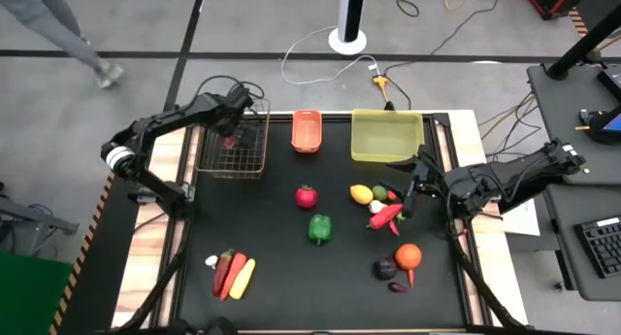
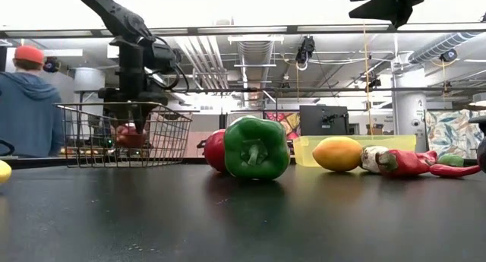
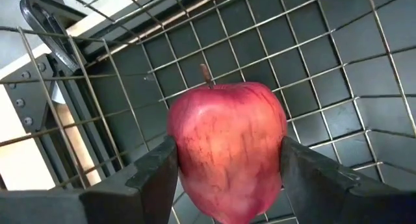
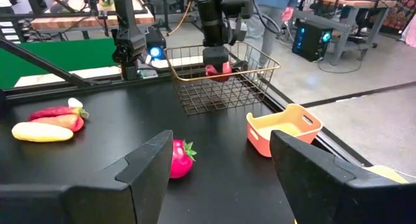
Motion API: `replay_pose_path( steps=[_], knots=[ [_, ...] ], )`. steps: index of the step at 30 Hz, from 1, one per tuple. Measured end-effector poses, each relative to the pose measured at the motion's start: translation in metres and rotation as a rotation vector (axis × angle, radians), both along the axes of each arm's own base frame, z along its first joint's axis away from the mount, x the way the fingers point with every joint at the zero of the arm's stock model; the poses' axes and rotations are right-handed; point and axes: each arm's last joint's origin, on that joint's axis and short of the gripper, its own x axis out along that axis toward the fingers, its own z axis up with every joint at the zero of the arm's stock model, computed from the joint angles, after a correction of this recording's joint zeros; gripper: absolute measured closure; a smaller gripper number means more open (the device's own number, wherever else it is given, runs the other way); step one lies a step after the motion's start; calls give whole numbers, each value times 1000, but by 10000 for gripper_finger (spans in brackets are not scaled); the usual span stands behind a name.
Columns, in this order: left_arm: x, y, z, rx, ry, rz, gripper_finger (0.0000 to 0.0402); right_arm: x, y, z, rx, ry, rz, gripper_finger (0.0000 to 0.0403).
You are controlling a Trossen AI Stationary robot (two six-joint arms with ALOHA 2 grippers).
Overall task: Sort produce into baskets
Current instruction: Put the red apple into the wire basket, then put the yellow lemon into the wire basket
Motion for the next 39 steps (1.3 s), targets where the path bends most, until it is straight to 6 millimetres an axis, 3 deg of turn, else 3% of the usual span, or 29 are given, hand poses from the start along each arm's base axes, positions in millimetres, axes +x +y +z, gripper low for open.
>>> replay_pose_path(
  steps=[9, 27, 34, 39],
  knots=[
    [2, 4, -12, 32, 28, 2, 177, 0, 0, 0, -32, 11, 8, 154],
    [4, 6, -14, 38, 35, -20, 119, 0, 0, 0, -45, 16, 12, 154],
    [4, -8, 19, 131, -30, -103, 118, 0, 0, 0, -47, 17, 12, 154],
    [7, -40, 54, 253, -151, -194, 118, 0, 0, 0, -37, 13, 10, 154]
  ],
)
